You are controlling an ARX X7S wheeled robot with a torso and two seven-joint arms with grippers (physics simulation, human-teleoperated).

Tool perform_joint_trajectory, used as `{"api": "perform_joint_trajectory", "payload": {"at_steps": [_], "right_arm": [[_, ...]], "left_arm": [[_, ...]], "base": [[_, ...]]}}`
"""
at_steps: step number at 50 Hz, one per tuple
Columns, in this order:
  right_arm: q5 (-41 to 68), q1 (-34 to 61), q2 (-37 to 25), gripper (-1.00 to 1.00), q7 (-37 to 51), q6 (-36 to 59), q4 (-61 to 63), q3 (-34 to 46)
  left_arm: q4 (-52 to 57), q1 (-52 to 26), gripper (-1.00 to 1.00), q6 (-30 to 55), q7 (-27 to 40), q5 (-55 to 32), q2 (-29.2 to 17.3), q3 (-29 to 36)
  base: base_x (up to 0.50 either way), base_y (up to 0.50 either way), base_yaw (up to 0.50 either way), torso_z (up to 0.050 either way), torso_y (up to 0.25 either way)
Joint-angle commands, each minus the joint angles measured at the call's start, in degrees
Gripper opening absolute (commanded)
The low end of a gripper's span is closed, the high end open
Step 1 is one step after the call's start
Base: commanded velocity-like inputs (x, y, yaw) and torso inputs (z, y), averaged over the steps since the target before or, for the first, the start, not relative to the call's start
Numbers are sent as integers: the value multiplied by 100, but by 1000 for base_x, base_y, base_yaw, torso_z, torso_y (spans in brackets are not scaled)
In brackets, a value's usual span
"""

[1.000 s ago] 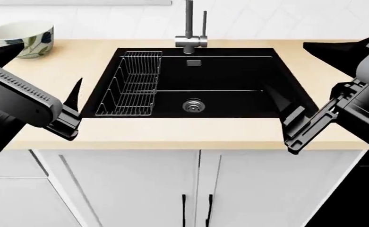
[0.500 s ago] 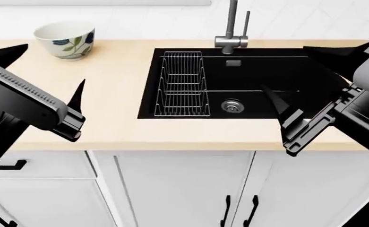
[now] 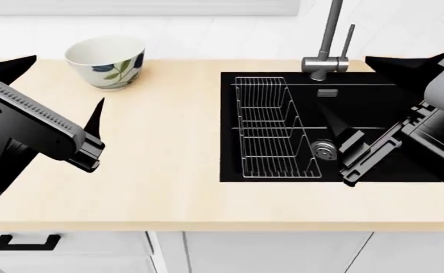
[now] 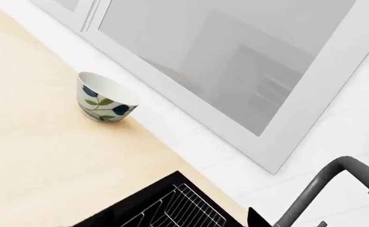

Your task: Place the two vegetables and bowl onto the tray for setting up a vegetable dip station.

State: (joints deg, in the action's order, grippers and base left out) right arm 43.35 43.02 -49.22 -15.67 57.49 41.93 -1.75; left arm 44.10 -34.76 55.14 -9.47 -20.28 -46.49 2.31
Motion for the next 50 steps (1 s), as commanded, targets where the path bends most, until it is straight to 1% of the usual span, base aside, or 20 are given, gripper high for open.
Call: {"api": "perform_joint_trajectory", "payload": {"at_steps": [1,6,20,31,33,34,35,36,37,38,39,40,41,42,43,44,46,47,49,50], "right_arm": [[-20,-20,8,100,28,-38,-33,4],[-4,153,-28,100,-9,44,-76,117],[-46,46,-31,100,3,-60,-82,124],[-93,52,-69,100,13,-87,-101,174],[21,128,17,100,175,89,-137,77],[339,257,81,100,295,473,-187,-34],[294,229,41,100,254,426,-135,25],[437,284,58,100,276,579,-143,1],[408,330,21,100,233,618,-125,146],[427,409,37,100,202,675,-147,251],[497,499,85,100,228,772,-190,271],[641,633,136,100,216,948,-236,329],[567,726,147,100,190,968,-234,525],[625,839,212,100,221,1073,-279,567],[620,878,235,100,230,1092,-282,615],[652,919,277,100,242,1135,-300,642],[542,841,246,100,37,847,-237,764],[447,795,232,100,-56,665,-214,815],[113,813,215,100,-241,236,-255,1001],[192,917,259,100,-219,349,-316,993]], "left_arm": [[-19,20,100,-54,16,27,-13,62],[-21,-48,100,-23,1,20,-28,111],[-58,-42,100,-91,19,60,-27,201],[-110,-201,100,-110,-22,73,-15,348],[-139,-267,100,-128,-62,79,-13,431],[-197,-377,100,-172,-162,121,-48,627],[-254,-565,100,-145,-338,33,-27,762],[-303,-684,100,-159,-483,-55,-1,826],[-400,-801,100,-658,-971,25,-159,1197],[-531,-1033,100,-983,-1586,52,-317,1607],[-646,-1263,100,-977,-1876,99,-363,1863],[-862,-1603,100,-1283,-2369,309,-440,2258],[-1177,-2134,100,-1475,-2970,370,-398,2553],[-1439,-2221,100,-2043,-3237,46,-269,2254],[-1654,-2339,100,-2632,-3603,302,-352,2440],[-1934,-2685,100,-2729,-3954,684,-375,2794],[-2343,-3278,100,-2779,-4703,837,-375,3147],[-2491,-3580,100,-2593,-5057,1022,-387,3418],[-3000,-4068,100,-3144,-5701,1502,-422,3843],[-3110,-4279,100,-3134,-6024,1539,-426,3966]], "base": [[488,204,0,0,0],[500,157,0,0,0],[500,83,0,0,1],[472,278,0,0,2],[310,436,0,0,0],[0,0,0,0,0],[0,0,0,0,0],[0,0,0,0,0],[0,0,0,0,0],[0,0,0,0,0],[0,0,0,0,0],[0,0,0,0,0],[0,0,0,0,0],[0,0,0,0,0],[0,0,0,0,0],[0,0,0,0,0],[0,0,0,0,0],[0,0,0,0,0],[0,0,0,0,5],[0,0,0,0,0]]}}
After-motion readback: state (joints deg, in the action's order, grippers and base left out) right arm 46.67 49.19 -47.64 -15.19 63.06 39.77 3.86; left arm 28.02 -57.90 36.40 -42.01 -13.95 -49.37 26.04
